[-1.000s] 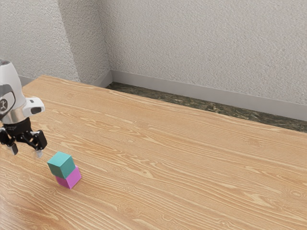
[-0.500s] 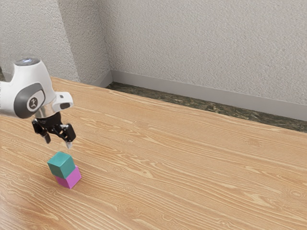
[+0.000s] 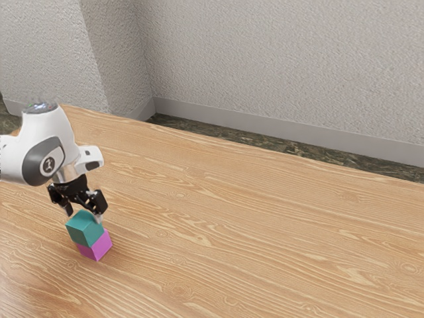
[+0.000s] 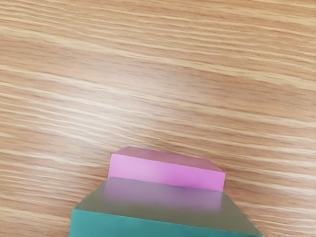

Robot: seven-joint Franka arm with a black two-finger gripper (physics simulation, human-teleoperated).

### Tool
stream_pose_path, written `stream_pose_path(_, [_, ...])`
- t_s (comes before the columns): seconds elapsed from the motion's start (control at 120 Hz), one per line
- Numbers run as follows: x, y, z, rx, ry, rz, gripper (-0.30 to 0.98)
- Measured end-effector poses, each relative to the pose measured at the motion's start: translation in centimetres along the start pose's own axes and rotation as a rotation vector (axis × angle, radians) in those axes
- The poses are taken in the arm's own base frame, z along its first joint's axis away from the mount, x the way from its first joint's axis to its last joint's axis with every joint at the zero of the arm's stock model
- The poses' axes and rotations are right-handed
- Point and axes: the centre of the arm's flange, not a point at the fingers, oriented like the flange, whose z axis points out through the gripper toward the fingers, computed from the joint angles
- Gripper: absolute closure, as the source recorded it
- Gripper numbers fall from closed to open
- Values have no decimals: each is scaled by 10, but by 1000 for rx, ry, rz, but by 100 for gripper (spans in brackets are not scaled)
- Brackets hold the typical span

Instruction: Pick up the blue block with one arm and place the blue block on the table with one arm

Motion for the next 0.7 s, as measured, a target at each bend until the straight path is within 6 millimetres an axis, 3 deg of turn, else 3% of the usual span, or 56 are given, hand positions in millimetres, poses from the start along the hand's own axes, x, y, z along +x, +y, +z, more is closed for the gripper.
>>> stream_pose_path(0.275, [-5,2,29,-5,-23,0,0])
stream_pose_path(0.7, [-2,1,32,-4,-9,-3,23])
